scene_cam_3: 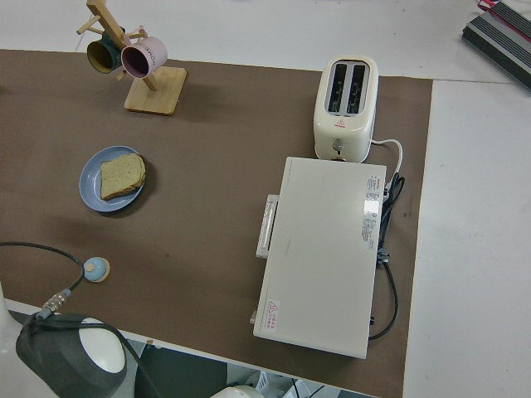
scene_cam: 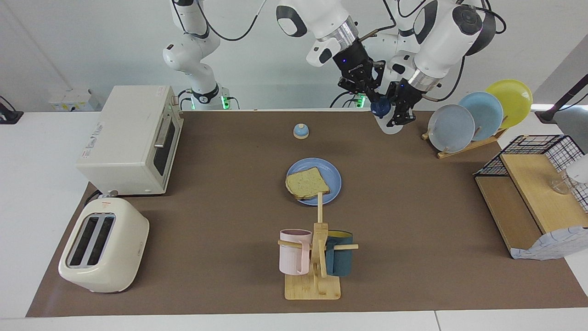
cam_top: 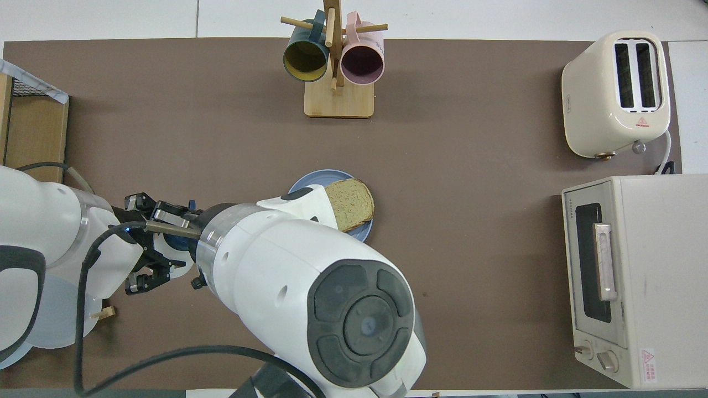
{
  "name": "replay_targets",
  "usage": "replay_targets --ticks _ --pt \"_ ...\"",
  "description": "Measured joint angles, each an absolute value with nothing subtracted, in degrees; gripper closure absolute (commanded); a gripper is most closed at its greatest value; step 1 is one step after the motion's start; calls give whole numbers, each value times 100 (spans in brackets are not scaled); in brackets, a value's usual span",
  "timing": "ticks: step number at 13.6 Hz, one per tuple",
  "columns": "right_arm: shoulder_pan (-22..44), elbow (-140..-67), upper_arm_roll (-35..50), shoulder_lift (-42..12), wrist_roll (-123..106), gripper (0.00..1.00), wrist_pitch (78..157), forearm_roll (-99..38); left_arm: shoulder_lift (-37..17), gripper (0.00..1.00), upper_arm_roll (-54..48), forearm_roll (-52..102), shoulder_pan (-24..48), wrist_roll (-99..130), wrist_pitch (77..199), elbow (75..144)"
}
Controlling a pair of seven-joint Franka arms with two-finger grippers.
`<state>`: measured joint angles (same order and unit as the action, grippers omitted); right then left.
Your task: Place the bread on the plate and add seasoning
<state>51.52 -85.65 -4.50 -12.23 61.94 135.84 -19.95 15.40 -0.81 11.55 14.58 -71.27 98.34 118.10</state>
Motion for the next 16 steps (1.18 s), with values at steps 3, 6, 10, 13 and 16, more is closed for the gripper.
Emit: replay_targets --ticks 3,6,10,13,16 --pt "5142 -8603 -444 -1243 6502 100 13843 -1996 1537 100 -14 1155 1442 -7127 9844 11817" --pt "5087 -8607 -511 -1292 6556 17 14112 -2020 1551 100 -77 1155 1476 -7159 9794 11863" --pt "4953 -8694 -525 -1334 6556 0 14194 -2020 1567 100 -91 1155 1474 -7216 9770 11894" --pt "4619 -8802 -556 -1298 6351 0 13574 -2006 1568 100 -83 1154 1472 -7235 9764 11894" --pt "3712 -8816 -624 -1143 5167 0 11899 -1786 1567 100 -106 1009 1476 -7143 9832 11887"
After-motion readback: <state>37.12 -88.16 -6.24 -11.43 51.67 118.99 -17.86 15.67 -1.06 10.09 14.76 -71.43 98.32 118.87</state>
